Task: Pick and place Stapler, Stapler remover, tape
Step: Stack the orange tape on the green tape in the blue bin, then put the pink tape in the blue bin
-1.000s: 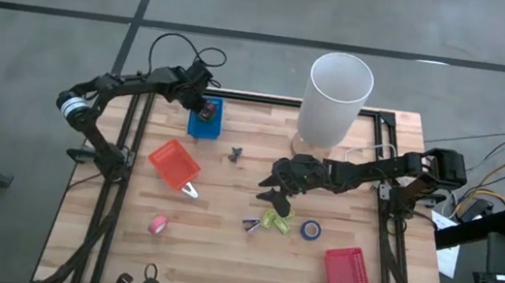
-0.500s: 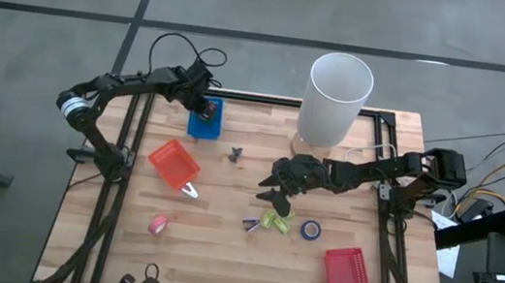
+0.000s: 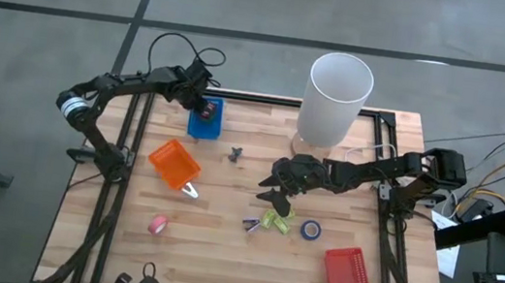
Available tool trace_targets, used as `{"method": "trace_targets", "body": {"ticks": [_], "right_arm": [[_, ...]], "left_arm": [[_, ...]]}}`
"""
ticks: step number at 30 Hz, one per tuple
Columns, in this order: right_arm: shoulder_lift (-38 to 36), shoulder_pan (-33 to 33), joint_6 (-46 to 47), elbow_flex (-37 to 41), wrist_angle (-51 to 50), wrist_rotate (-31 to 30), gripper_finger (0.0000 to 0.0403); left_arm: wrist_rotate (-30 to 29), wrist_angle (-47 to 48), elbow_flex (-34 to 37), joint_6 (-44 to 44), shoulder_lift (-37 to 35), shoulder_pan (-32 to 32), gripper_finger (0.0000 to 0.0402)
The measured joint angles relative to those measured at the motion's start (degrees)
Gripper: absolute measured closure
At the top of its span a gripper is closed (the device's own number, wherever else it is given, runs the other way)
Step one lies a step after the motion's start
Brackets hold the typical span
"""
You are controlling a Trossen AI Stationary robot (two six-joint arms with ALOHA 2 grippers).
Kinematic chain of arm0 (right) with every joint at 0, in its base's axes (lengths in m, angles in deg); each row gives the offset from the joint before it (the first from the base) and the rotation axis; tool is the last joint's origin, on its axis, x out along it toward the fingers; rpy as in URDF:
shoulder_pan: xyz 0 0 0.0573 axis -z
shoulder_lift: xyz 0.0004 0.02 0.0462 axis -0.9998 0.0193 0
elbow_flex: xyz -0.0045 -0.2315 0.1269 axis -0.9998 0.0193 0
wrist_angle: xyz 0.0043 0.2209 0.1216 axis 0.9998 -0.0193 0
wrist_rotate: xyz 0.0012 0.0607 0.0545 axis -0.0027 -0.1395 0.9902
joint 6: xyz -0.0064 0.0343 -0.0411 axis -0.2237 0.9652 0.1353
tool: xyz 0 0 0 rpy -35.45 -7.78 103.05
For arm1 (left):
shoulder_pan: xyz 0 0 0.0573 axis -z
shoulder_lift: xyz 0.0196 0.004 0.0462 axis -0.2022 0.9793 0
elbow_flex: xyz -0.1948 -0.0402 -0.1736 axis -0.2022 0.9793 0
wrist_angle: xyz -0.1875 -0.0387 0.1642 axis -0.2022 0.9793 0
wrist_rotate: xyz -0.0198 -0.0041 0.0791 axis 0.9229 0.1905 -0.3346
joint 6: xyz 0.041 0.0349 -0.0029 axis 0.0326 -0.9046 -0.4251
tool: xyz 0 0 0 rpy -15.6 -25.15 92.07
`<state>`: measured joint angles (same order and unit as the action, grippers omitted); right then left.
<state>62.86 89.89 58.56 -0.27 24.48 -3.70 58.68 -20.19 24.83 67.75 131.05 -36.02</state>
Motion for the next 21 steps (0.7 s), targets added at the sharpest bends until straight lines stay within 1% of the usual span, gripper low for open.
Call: {"method": "trace_targets", "body": {"ticks": [4,9,12,16,21], "right_arm": [[0.1,0.0,0.0,0.0,0.0,0.0,0.0183],[0.4,0.0,0.0,0.0,-0.1,0.0,0.0183],[0.4,0.0,0.0,0.0,-0.1,0.0,0.0183],[0.4,0.0,0.0,0.0,-0.1,0.1,0.0183],[0.4,-0.1,0.0,0.0,-0.5,0.1,0.0183]], "left_arm": [[-4.1,0.1,0.0,0.1,0.0,0.0,0.028],[-4.1,0.9,0.0,-1.2,-0.3,0.0,0.0266],[-3.2,1.9,0.0,-2.2,-1.7,0.5,0.0264],[0.1,3.5,0.0,-2.9,-5.1,2.2,0.0264],[2.1,8.3,0.0,-0.8,-11.6,7.7,0.0264]]}}
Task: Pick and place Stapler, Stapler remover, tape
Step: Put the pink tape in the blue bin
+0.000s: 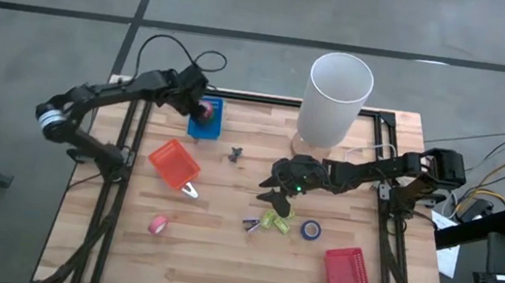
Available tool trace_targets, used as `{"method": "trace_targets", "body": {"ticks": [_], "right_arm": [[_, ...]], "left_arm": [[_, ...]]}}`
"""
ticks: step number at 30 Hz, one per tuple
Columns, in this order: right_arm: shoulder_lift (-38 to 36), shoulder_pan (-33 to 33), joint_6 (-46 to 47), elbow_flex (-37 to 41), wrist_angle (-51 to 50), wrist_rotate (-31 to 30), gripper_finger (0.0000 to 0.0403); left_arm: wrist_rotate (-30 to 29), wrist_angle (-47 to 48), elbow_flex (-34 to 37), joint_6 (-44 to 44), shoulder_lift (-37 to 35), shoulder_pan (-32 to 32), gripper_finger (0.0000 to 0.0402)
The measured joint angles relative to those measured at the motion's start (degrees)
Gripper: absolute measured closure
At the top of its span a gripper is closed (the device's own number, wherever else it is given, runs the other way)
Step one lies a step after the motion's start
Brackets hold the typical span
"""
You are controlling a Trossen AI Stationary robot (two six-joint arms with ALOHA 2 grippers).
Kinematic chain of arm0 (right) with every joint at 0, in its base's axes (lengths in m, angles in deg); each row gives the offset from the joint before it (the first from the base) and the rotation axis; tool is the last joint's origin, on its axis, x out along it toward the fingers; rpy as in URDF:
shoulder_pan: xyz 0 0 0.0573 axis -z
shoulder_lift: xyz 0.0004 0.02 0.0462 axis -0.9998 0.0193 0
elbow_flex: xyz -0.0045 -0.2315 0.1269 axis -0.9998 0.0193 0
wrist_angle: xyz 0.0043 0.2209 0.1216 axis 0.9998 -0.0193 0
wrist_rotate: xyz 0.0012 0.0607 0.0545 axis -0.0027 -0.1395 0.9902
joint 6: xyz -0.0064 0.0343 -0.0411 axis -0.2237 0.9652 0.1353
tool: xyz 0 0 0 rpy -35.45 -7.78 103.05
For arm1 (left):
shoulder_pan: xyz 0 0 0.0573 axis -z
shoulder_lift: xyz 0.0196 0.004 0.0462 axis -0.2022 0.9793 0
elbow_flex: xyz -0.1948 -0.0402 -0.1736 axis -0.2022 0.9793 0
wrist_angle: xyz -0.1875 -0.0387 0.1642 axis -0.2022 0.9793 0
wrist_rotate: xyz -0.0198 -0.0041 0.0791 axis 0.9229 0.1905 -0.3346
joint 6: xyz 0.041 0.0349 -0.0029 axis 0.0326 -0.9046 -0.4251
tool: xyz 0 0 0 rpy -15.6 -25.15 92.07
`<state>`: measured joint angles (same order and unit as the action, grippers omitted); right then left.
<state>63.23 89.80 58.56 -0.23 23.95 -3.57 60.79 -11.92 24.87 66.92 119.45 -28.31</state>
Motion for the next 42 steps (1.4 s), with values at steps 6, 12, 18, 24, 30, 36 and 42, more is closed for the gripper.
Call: {"method": "trace_targets", "body": {"ticks": [6,12,18,24,30,36,42], "right_arm": [[0.0,-0.2,0.0,0.0,-0.1,0.0,0.0183],[0.0,-0.3,0.2,0.0,-0.1,0.0,0.0183],[0.0,-0.3,0.2,0.0,-0.1,0.0,0.0183],[0.0,-0.3,0.0,0.0,-0.2,0.0,0.0183],[0.0,-0.3,-0.1,0.0,-0.2,0.0,0.0183],[0.0,-0.3,-0.2,0.0,-0.2,0.0,0.0183],[0.0,-0.3,-0.2,0.0,-0.2,0.0,0.0183]], "left_arm": [[0.0,2.9,1.0,4.0,-8.0,11.0,0.0264],[-0.1,3.3,3.0,11.9,-14.1,25.3,0.0264],[-0.6,3.8,6.1,24.3,-17.4,41.2,0.0264],[-0.7,6.8,8.5,39.9,-17.3,55.9,0.0264],[-0.7,7.0,12.7,53.6,-17.2,66.2,0.0264],[-0.6,7.4,16.1,63.5,-17.2,71.3,0.0264],[0.4,6.7,18.8,67.0,-17.1,72.4,0.0264]]}}
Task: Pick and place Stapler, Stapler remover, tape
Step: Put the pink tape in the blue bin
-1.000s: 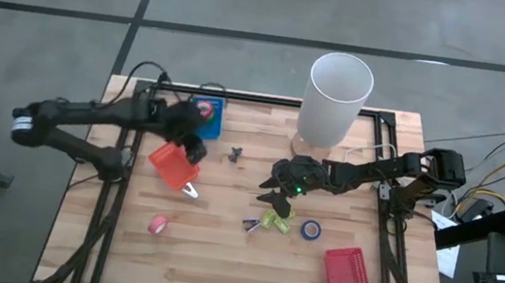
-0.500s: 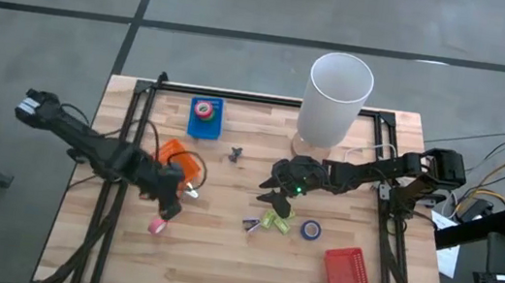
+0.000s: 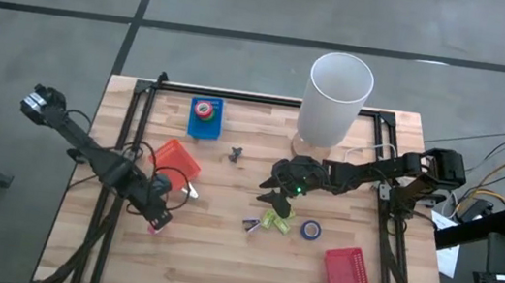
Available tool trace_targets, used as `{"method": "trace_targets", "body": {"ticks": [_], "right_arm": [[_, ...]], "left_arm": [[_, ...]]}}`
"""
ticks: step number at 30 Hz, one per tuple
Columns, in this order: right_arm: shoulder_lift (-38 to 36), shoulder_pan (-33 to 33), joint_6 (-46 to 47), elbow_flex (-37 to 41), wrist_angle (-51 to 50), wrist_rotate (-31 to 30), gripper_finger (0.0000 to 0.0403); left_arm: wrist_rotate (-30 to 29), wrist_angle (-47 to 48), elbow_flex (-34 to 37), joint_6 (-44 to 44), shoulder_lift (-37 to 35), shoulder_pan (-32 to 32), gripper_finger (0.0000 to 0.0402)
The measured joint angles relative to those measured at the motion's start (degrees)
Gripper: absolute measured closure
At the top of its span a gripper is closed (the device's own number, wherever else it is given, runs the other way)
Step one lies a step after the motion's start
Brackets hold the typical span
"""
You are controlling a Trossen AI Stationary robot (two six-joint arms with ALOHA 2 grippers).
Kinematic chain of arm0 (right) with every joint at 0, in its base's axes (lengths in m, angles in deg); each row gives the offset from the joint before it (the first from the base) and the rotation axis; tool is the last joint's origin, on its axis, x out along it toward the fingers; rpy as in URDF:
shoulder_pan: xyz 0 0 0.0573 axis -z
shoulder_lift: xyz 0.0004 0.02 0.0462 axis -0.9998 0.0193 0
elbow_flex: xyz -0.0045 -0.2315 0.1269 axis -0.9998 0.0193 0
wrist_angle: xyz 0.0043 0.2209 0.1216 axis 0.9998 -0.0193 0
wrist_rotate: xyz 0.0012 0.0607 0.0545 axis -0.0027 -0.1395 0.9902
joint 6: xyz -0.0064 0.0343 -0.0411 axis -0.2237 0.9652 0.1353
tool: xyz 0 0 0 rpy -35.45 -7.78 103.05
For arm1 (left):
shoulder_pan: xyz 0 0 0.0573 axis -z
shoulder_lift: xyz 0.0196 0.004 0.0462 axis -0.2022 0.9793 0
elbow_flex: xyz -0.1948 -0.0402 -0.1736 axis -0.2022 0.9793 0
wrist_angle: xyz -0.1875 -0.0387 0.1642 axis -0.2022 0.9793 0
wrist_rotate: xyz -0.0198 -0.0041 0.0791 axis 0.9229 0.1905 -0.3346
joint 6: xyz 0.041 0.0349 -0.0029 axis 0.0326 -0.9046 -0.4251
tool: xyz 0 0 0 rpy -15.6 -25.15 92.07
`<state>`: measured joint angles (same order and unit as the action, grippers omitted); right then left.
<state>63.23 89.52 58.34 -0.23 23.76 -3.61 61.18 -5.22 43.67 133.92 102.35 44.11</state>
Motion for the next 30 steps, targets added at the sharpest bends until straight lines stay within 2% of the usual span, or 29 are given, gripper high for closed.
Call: {"method": "trace_targets", "body": {"ticks": [6,12,16,21,30], "right_arm": [[0.0,0.0,0.0,0.0,0.0,0.0,0.0183],[0.0,0.0,0.0,0.0,0.0,0.0,0.0183],[0.0,0.0,0.0,0.0,0.0,0.0,0.0183],[0.0,0.0,0.0,0.0,0.0,0.0,0.0183],[0.0,0.0,0.0,0.0,0.0,0.0,0.0183]], "left_arm": [[-0.9,-1.5,1.0,-3.2,0.0,0.0,0.0246],[-1.4,-3.0,1.2,-3.2,0.0,0.0,0.0164],[3.0,-2.5,2.2,0.4,0.1,0.0,0.0122],[7.9,-5.4,4.7,4.0,0.6,0.3,0.0112],[7.4,-8.4,5.5,2.2,1.4,0.3,0.0114]]}}
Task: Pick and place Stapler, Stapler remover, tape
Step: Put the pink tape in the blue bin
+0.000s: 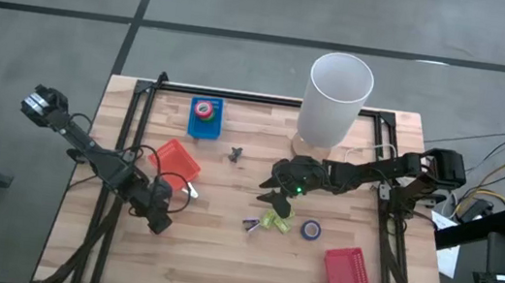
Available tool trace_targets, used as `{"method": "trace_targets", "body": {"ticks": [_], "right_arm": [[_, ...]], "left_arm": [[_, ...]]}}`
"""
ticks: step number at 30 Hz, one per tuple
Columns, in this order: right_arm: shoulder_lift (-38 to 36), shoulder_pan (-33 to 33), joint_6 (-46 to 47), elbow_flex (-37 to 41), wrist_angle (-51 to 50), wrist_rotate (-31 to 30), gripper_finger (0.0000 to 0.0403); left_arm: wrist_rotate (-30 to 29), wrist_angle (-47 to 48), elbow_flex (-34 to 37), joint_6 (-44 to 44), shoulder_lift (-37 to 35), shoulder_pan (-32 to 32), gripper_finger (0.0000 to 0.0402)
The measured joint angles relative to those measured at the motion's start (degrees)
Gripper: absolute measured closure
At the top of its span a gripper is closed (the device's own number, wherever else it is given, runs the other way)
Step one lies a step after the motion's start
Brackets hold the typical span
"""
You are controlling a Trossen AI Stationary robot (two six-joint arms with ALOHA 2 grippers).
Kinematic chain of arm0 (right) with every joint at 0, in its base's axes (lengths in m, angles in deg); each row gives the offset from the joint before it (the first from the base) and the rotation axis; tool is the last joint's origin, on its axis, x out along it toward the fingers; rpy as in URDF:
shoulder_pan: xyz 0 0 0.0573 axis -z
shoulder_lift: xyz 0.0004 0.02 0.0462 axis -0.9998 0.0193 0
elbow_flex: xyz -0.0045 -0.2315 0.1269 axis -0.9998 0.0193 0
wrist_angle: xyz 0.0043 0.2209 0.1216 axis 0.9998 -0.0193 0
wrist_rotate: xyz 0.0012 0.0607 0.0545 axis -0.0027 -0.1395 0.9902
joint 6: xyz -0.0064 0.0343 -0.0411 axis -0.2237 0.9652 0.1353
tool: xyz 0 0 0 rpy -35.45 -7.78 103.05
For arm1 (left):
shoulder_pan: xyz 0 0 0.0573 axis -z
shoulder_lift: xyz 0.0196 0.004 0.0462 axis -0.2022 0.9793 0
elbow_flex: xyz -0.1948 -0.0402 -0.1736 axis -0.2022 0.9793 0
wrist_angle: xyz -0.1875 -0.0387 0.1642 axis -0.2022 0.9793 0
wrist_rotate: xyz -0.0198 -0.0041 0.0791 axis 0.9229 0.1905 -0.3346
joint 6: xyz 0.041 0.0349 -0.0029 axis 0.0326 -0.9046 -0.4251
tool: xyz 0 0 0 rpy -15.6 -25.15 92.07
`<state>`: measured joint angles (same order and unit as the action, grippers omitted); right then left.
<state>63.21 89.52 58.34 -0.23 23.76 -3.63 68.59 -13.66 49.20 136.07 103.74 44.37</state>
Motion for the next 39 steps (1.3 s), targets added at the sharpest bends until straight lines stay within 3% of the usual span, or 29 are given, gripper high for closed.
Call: {"method": "trace_targets", "body": {"ticks": [9,20,29,39], "right_arm": [[0.0,0.0,0.0,0.0,0.0,0.0,0.0183],[0.0,0.0,0.0,0.2,0.0,0.0,0.0183],[0.0,0.0,-0.4,0.3,0.0,-0.4,0.0183],[0.0,0.0,-0.4,0.3,0.0,-0.5,0.0183]], "left_arm": [[-0.3,-0.5,0.2,-1.6,2.0,0.0,0.0115],[3.4,-3.3,1.0,-0.2,5.5,0.1,0.0128],[4.0,-4.6,-1.8,-5.9,8.7,0.1,0.0151],[-0.8,-6.8,-6.3,-12.5,9.8,0.3,0.0152]]}}
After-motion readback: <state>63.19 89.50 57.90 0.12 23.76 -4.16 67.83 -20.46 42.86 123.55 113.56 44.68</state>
